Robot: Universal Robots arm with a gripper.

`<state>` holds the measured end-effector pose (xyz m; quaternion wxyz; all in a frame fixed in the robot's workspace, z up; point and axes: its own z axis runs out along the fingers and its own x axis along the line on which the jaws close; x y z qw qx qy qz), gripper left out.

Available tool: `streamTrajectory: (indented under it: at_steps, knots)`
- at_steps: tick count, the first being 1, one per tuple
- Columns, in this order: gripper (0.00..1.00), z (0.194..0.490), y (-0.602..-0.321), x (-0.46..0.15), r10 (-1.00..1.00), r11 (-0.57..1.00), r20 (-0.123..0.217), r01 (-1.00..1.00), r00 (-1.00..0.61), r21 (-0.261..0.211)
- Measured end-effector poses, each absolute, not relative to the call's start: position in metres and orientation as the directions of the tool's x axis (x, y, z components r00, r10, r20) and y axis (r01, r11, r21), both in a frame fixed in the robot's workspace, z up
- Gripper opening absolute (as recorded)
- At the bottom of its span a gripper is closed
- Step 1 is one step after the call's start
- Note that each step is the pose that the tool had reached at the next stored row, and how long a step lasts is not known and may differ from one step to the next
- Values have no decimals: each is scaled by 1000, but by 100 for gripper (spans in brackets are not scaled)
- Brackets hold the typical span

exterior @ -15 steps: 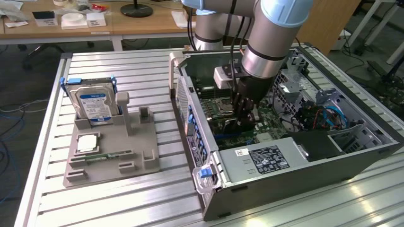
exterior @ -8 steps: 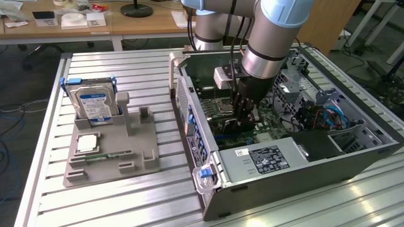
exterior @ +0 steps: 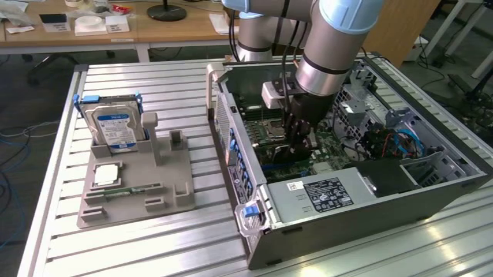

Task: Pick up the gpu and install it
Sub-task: 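Insert the gpu into the slot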

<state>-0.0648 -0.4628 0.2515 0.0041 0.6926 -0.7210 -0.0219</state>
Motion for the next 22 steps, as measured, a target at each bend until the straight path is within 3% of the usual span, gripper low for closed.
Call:
streamTrajectory:
  at_steps: [22]
  knots:
    - [26, 246, -462, -66, -999, 39, -26, -999, -40, 36]
